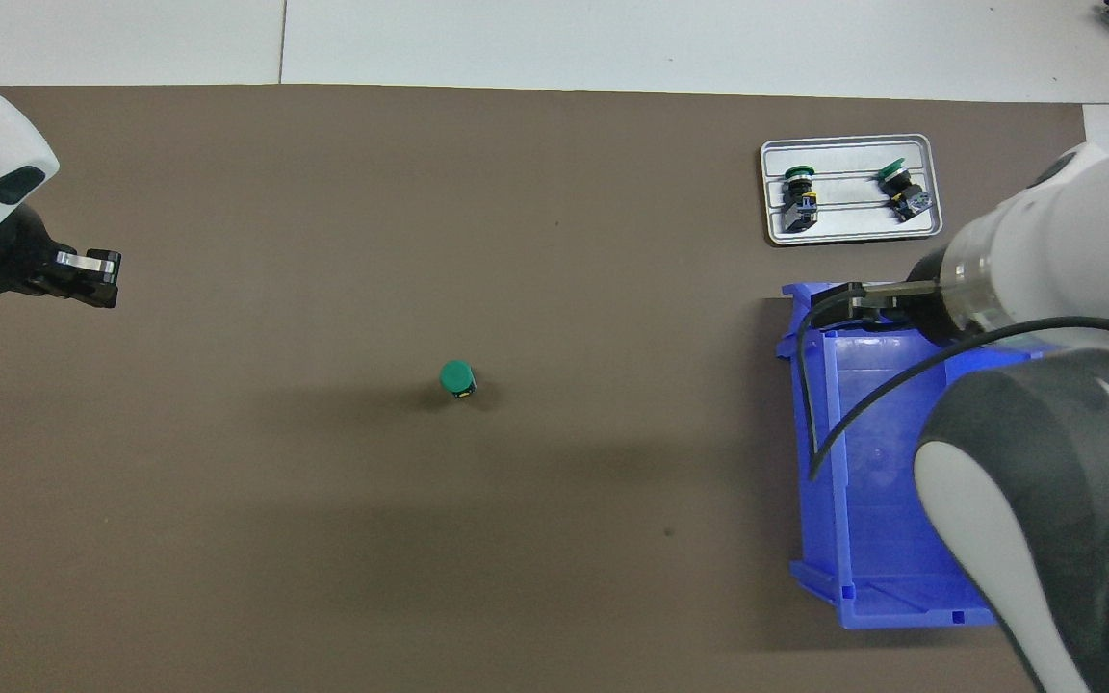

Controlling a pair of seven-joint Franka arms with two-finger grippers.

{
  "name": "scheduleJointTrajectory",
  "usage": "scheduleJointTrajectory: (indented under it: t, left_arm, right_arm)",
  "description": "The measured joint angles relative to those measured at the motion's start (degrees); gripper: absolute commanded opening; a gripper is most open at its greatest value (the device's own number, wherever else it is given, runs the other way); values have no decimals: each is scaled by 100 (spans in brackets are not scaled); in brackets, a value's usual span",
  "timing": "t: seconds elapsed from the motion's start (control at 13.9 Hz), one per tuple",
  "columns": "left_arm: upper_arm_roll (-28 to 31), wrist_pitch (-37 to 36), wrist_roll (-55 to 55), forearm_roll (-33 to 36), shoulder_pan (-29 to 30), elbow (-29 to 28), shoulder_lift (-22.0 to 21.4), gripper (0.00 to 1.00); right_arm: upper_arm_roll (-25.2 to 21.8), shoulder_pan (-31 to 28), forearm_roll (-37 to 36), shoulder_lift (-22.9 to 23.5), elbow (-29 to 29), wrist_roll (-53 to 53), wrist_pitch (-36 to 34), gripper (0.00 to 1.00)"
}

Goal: Place and press button with both arms
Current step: 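Retract the left gripper while the right gripper reaches the button, then grasp the button with the right gripper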

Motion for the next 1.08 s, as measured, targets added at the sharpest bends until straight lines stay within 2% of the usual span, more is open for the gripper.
scheduleJointTrajectory:
  t: [0.14, 0.65, 0.79, 0.93, 1.0, 1.08]
  left_arm:
    - [-50, -5, -1, 23, -2, 11, -4, 73]
    - [-95, -5, -2, 23, -7, 248, -2, 75]
    - [-97, -5, -2, 23, -9, 261, 2, 86]
    - [-105, -14, -1, 23, -27, 261, 6, 90]
    - [-117, -25, -2, 23, -37, 261, 8, 100]
    - [-131, -31, -2, 23, -39, 261, 10, 100]
  right_arm:
    - [8, 409, 0, 142, -39, 501, 271, 93]
    - [26, 1825, -5, 1195, 293, 2370, 1092, 91]
    - [24, 2045, -37, 1559, 481, 2617, 1143, 91]
    - [23, 2212, -67, 1992, 792, 2910, 1227, 91]
    - [23, 2273, -70, 2212, 994, 3022, 1273, 91]
    - [21, 2333, -70, 2419, 1183, 3087, 1283, 90]
